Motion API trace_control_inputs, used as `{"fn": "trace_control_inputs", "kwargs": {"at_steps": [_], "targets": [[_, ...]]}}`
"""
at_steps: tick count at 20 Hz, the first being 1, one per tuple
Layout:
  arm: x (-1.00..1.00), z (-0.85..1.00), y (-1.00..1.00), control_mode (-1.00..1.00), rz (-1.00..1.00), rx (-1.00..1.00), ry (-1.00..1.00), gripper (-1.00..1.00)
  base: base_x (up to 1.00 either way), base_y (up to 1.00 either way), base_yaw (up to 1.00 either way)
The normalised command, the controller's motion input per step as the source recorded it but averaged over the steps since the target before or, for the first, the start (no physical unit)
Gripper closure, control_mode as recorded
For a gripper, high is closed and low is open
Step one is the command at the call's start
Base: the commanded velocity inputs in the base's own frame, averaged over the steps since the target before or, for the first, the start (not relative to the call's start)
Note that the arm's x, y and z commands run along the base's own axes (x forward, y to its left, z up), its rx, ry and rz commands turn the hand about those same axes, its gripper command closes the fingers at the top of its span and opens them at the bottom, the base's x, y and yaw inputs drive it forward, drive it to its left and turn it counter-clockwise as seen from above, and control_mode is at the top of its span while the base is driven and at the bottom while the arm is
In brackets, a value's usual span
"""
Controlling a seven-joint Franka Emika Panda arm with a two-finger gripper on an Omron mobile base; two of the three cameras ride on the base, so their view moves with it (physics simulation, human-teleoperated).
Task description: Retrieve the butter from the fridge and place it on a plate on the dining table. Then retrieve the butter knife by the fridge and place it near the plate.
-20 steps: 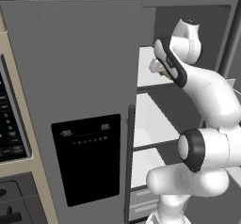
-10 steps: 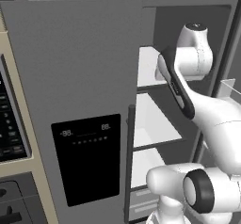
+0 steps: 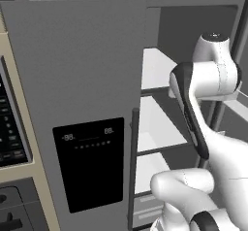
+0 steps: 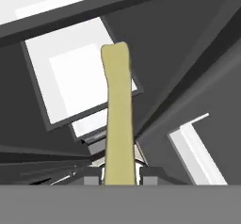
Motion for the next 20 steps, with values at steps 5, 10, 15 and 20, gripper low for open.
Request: {"fn": "trace_control_inputs", "kwargs": {"at_steps": [5,10,15,20], "targets": [[-1.0,-0.23,0.27,-1.0,0.0,0.1,0.02,1.0,0.0,0.0,0.0],[-0.7,-0.67,0.55,-1.0,0.0,-0.04,0.01,1.0,0.0,0.0,0.0],[0.0,-0.37,0.17,-1.0,0.0,-0.02,-0.11,1.0,0.0,0.0,0.0],[0.08,-0.28,-0.17,-1.0,0.0,0.0,-0.05,1.0,0.0,0.0,0.0]]}}
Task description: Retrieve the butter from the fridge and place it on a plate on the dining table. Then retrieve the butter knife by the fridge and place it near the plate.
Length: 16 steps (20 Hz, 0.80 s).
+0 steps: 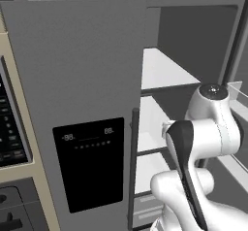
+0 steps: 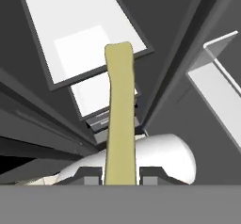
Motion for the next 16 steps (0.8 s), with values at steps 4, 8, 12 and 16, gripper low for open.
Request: {"fn": "trace_control_inputs", "kwargs": {"at_steps": [4,8,12,16], "targets": [[0.0,-0.01,0.0,-1.0,0.0,0.0,0.0,1.0,0.0,0.0,0.0],[-0.19,-0.07,0.02,1.0,0.0,0.0,0.03,1.0,-0.45,0.07,0.01],[0.0,0.0,0.0,1.0,0.0,0.0,0.0,1.0,-0.97,0.39,0.01],[0.0,0.0,0.0,1.0,0.0,0.0,0.0,1.0,-0.57,0.95,0.0]]}}
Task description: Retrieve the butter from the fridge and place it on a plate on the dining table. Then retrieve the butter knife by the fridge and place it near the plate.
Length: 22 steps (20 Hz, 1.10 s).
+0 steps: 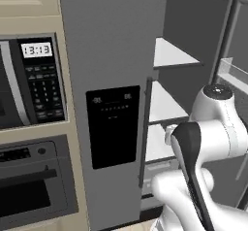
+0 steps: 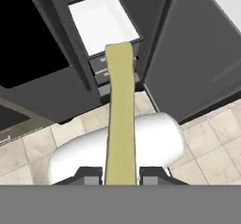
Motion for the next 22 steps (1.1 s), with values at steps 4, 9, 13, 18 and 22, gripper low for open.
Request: {"fn": "trace_control_inputs", "kwargs": {"at_steps": [4,9,13,18,22], "targets": [[0.0,0.0,0.0,1.0,0.0,0.0,0.0,1.0,-0.25,1.0,-0.02],[0.0,0.0,0.0,1.0,0.0,0.0,0.0,1.0,-0.67,0.57,-0.63],[0.0,0.0,0.0,1.0,0.0,0.0,0.0,1.0,-0.61,0.46,-0.83],[0.0,0.0,0.0,1.0,0.0,0.0,0.0,1.0,-0.07,0.04,-0.98],[0.0,0.0,0.0,1.0,0.0,0.0,0.0,1.0,0.0,0.0,-0.97]]}}
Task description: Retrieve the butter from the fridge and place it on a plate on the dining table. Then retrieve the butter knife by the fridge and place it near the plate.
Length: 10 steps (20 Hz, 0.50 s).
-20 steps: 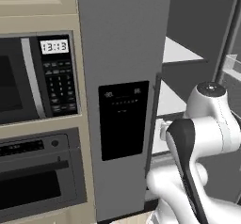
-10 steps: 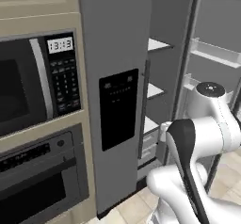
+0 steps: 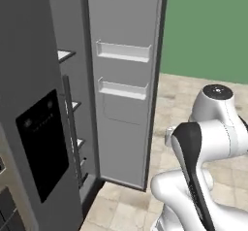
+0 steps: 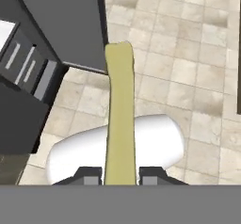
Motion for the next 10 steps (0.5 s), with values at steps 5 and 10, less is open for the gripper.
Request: {"fn": "trace_control_inputs", "kwargs": {"at_steps": [5,10], "targets": [[0.0,0.0,0.0,1.0,0.0,0.0,0.0,1.0,-0.21,0.0,-0.85],[0.0,0.0,0.0,1.0,0.0,0.0,0.0,1.0,-0.06,-0.4,-0.74]]}}
